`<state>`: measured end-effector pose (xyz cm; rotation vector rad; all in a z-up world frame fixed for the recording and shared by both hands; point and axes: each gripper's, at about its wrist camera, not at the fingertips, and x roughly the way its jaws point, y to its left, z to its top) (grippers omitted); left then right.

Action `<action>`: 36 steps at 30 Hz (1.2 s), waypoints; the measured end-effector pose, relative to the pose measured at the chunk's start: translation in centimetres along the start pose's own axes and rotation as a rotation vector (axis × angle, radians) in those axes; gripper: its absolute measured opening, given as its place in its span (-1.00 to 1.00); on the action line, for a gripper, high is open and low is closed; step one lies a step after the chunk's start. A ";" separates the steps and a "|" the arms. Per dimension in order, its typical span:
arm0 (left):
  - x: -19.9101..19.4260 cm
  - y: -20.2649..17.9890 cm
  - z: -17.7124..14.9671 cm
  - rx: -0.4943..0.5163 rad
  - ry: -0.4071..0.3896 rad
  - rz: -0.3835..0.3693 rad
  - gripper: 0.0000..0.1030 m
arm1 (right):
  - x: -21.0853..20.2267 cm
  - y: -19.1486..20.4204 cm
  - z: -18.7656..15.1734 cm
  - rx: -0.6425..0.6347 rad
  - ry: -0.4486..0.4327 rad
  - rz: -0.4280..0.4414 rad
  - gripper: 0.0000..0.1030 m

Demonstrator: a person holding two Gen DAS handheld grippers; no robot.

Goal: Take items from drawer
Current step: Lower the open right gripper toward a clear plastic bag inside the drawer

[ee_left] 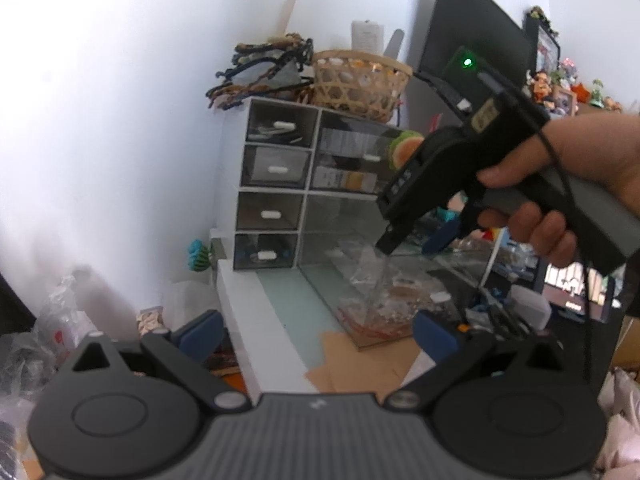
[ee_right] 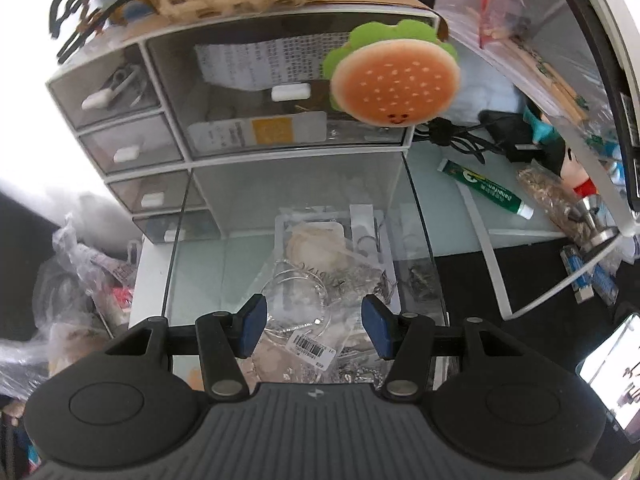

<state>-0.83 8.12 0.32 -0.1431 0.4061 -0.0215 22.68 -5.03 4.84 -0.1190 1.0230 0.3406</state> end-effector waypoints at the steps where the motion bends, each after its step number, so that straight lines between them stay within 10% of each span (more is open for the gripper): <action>1: 0.0 0.0 -0.1 0.000 0.002 -0.001 0.99 | 0.1 -0.1 0.0 0.006 0.009 0.005 0.12; 36: -0.8 2.1 -0.3 -0.046 -0.024 0.004 0.99 | 2.8 1.6 1.8 0.015 0.152 -0.083 0.06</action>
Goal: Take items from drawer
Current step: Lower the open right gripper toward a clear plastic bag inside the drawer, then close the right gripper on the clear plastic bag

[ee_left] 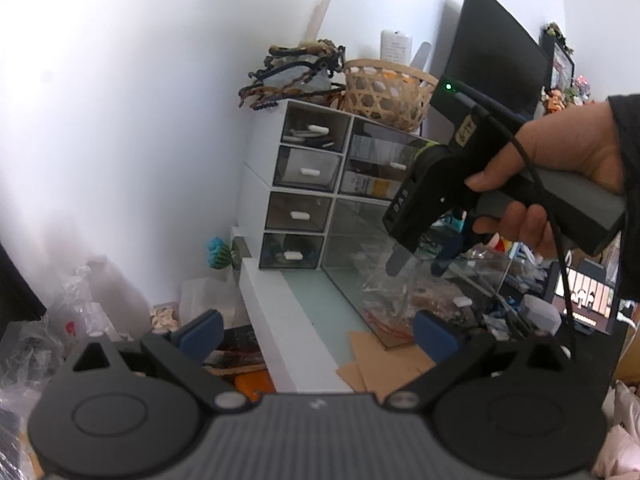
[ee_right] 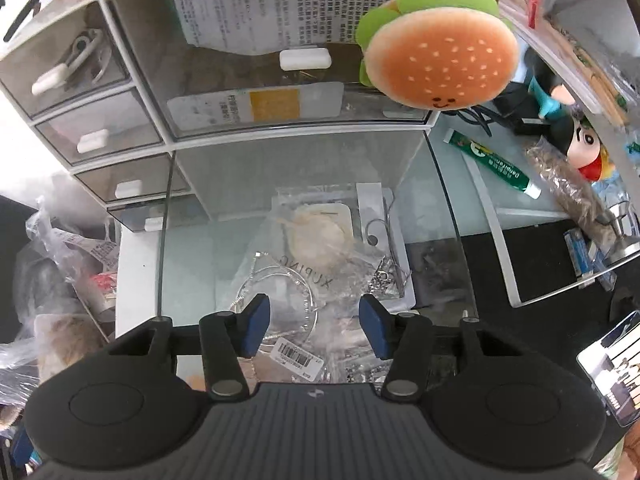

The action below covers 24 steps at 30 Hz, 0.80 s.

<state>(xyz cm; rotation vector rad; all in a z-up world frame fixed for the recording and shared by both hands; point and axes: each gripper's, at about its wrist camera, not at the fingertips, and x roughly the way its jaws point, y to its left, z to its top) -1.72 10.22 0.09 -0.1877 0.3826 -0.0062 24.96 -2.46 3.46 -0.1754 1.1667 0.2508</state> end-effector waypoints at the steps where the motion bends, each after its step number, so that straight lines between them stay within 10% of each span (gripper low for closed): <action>1: 0.0 0.0 0.0 0.000 0.000 0.000 0.99 | 0.0 -0.1 0.1 0.004 0.002 0.003 0.06; 24: 0.4 0.0 -0.4 0.001 0.011 0.018 0.99 | -0.5 -0.1 0.2 0.039 -0.054 0.111 -0.08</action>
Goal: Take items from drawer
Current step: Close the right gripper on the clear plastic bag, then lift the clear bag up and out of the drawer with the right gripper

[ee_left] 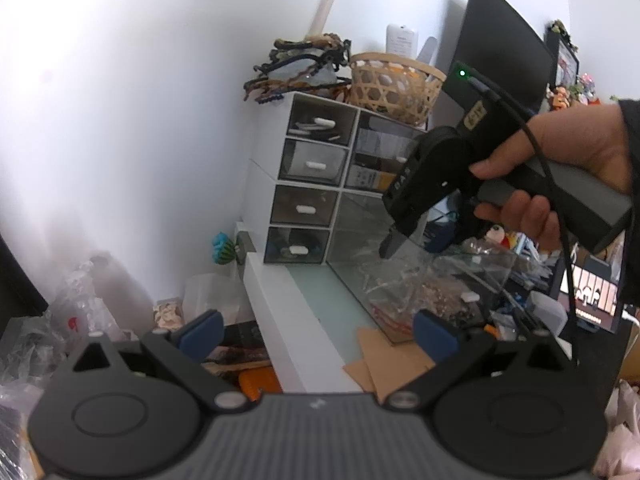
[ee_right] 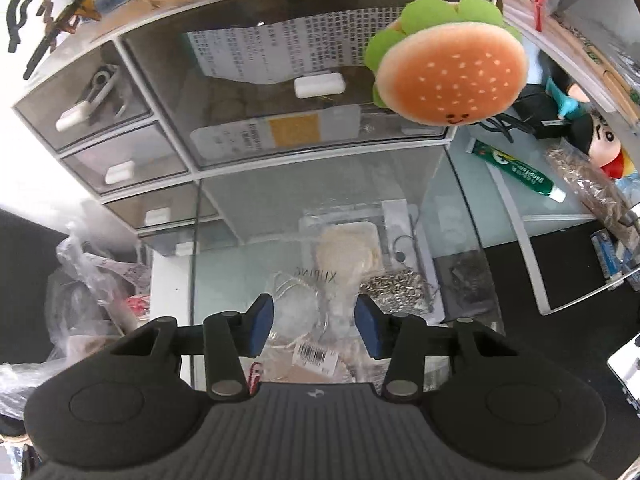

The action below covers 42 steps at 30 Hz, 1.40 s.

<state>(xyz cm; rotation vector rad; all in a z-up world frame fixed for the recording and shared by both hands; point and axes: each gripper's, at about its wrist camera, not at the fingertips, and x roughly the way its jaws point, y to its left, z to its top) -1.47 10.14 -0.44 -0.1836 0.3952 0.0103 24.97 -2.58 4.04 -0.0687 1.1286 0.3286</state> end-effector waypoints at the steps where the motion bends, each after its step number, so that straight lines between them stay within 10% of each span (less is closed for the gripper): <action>1: 0.0 0.0 0.0 0.001 0.000 0.000 0.99 | 0.0 -0.1 0.0 0.000 0.001 0.004 -0.12; 7: 0.2 -0.1 0.0 0.006 0.005 0.007 0.99 | 0.1 -0.7 -0.2 0.011 0.000 0.053 -0.49; 42: 1.0 -1.0 -0.1 0.028 0.027 -0.005 0.99 | -0.7 -1.6 -0.1 0.023 -0.074 0.155 -0.92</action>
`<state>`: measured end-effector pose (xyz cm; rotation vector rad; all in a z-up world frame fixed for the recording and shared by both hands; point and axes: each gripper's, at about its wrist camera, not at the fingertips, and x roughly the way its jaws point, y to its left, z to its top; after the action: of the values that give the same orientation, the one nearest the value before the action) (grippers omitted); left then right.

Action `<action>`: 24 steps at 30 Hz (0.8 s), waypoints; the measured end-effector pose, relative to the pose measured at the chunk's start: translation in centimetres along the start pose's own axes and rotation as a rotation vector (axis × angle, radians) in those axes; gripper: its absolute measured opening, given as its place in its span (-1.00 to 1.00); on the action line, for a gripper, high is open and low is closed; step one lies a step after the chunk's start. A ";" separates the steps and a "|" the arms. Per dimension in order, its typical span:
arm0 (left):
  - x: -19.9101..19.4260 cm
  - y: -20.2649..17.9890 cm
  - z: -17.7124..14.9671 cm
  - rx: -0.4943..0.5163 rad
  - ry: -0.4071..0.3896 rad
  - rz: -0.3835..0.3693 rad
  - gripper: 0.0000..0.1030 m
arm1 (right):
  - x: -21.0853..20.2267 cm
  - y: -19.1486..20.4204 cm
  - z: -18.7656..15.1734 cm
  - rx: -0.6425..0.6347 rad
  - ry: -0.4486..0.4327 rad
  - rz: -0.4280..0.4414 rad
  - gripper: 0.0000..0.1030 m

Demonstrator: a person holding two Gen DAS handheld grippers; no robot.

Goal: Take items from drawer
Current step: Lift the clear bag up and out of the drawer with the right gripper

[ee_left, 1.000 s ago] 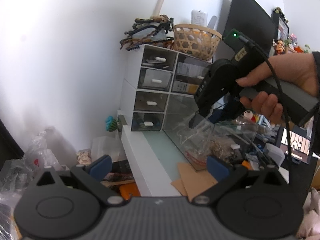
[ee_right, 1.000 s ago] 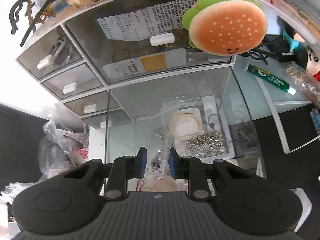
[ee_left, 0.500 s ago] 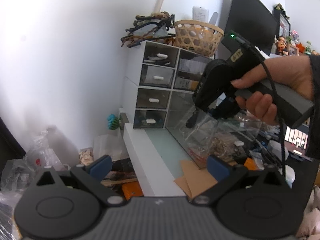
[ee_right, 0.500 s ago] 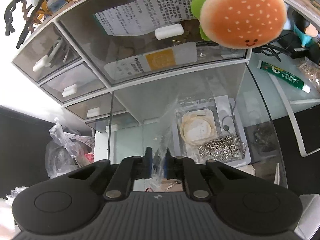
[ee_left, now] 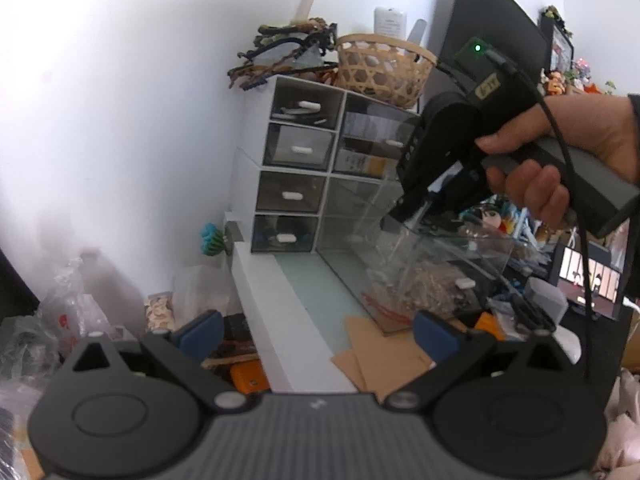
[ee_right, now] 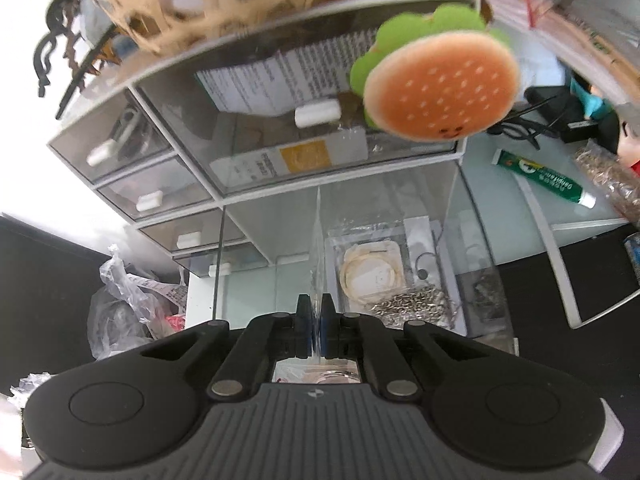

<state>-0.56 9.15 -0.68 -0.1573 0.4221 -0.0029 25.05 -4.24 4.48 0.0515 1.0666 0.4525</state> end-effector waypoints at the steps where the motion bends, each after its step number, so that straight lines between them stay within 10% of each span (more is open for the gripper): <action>1: 0.0 -0.2 0.0 0.008 0.000 0.004 0.99 | -0.3 0.0 0.0 -0.003 -0.003 0.001 -0.92; 24: -0.5 -3.6 0.0 0.116 -0.009 -0.013 0.99 | -7.7 -1.5 -1.0 -0.069 -0.056 -0.009 -0.92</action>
<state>-0.87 5.59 0.05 -0.0454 0.4106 -0.0396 21.62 -8.71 10.02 -0.0017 0.9948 0.4768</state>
